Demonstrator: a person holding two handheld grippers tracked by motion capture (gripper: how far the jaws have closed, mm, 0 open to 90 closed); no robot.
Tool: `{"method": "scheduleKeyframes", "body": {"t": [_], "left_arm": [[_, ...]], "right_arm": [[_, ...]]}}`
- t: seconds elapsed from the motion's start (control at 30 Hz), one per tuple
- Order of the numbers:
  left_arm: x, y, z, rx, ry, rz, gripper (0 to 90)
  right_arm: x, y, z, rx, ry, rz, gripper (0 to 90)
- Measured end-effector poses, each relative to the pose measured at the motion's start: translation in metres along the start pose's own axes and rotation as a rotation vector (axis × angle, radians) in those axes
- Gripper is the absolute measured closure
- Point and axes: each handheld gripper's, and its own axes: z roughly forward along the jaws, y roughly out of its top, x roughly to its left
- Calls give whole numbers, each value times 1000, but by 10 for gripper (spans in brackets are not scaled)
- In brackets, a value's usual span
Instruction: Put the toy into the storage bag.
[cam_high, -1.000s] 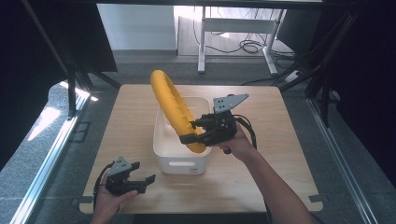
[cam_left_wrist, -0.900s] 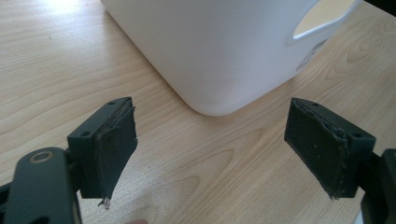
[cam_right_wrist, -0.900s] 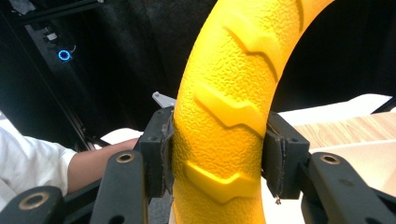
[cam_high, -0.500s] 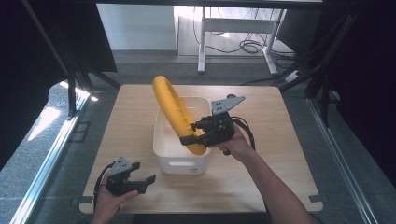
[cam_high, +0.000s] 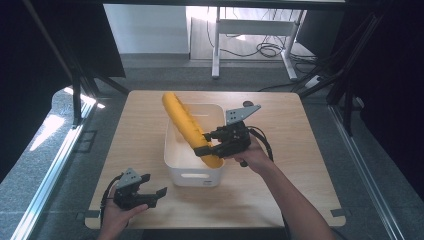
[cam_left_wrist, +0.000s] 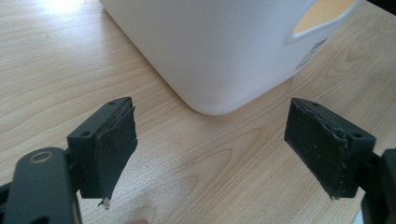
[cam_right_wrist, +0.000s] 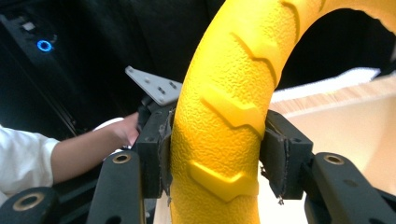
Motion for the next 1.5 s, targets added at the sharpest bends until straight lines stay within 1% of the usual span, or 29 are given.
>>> {"method": "scheduleKeyframes", "body": {"t": [0.03, 0.13, 0.23, 0.3, 0.37, 0.43, 0.57, 0.7, 0.83, 1.03, 1.17, 1.27, 1.37, 1.5], "left_arm": [[0, 0, 0, 1, -1, 1, 170], [-1, 0, 0, 1, -2, -1, 170], [0, 0, 0, 1, -1, 0, 170], [0, 0, 1, 1, -2, -1, 170], [0, 0, 1, 0, -5, -3, 170], [0, 1, 1, 0, -6, -5, 170], [0, 3, 0, -1, -7, -6, 169], [1, 4, 0, -2, -4, -5, 168], [3, 6, 0, -6, -3, -6, 169], [2, 5, 0, -14, -1, -2, 169], [0, 6, -3, -19, -1, 6, 169], [-1, 6, -4, -26, -4, 8, 169], [-1, 5, -5, -23, -4, 10, 169], [0, 4, -5, -22, 0, 2, 169]], "right_arm": [[-1, -2, 0, 6, -6, 5, 489], [-3, -5, -2, -4, -9, 12, 489], [-4, -7, -3, -4, -13, 6, 485], [-4, -9, -3, 7, -28, -6, 477], [-3, -10, -3, 24, -53, -24, 470], [-2, -11, -4, 18, -62, -31, 468], [-1, -12, -4, 21, -71, -42, 454], [1, -12, -5, 15, -97, -60, 398], [7, -11, -10, -14, -156, -79, 311], [15, -12, -24, -62, -181, -86, 292], [18, -17, -33, -80, -208, -68, 294], [21, -23, -41, -101, -238, -63, 299], [23, -32, -51, -115, -296, -62, 308], [23, -49, -67, -129, -344, -33, 312]]}}
